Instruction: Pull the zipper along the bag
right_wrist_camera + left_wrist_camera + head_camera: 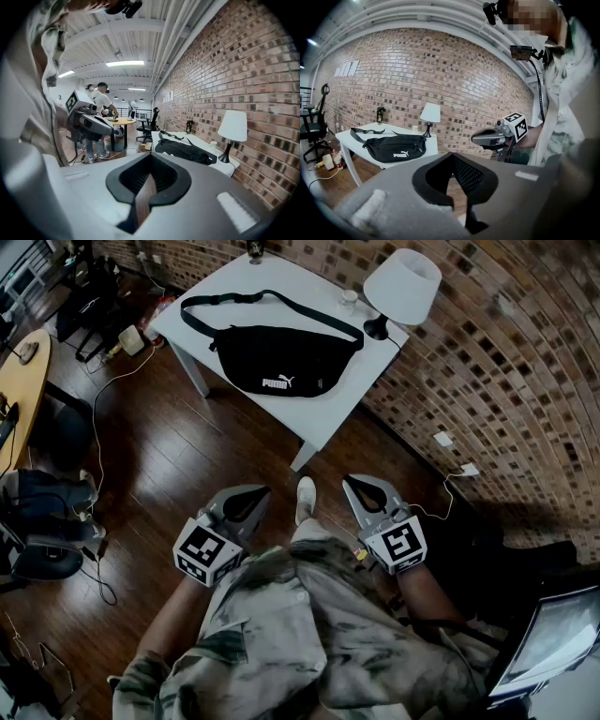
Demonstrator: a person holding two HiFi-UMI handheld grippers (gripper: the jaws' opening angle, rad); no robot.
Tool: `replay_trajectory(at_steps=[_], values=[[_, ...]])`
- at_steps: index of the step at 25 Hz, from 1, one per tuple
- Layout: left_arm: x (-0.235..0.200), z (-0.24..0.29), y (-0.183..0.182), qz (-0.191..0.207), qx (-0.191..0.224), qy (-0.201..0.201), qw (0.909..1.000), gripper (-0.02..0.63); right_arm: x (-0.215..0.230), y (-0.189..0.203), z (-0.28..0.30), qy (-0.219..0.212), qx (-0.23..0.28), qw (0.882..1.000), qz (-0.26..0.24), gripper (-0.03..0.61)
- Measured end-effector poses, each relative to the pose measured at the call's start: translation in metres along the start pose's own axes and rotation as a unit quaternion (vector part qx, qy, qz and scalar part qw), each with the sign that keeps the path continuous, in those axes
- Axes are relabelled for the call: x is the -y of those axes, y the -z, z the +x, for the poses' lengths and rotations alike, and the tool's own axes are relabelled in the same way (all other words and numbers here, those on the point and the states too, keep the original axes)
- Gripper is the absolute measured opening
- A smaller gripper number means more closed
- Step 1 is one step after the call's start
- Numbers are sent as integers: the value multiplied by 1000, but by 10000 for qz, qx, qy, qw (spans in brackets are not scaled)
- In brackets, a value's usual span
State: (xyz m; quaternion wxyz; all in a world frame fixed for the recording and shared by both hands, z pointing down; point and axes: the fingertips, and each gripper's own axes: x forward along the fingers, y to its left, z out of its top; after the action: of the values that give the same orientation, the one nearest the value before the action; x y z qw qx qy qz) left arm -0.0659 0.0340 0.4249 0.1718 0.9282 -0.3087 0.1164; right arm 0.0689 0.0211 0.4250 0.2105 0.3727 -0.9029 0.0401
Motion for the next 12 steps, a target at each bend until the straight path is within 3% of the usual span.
replay_trajectory(at_steps=[6, 11, 12], values=[[-70, 118, -40, -255, -241, -315, 9989, 2, 127, 8, 83, -442, -225, 9984, -259, 6], [-117, 200, -37, -237, -587, -516, 9967, 4, 196, 26, 150, -698, -427, 9956, -447, 6], [-122, 213, -34, -303, -721, -512, 9956, 29, 205, 33, 162, -740, -474, 9952, -436, 6]])
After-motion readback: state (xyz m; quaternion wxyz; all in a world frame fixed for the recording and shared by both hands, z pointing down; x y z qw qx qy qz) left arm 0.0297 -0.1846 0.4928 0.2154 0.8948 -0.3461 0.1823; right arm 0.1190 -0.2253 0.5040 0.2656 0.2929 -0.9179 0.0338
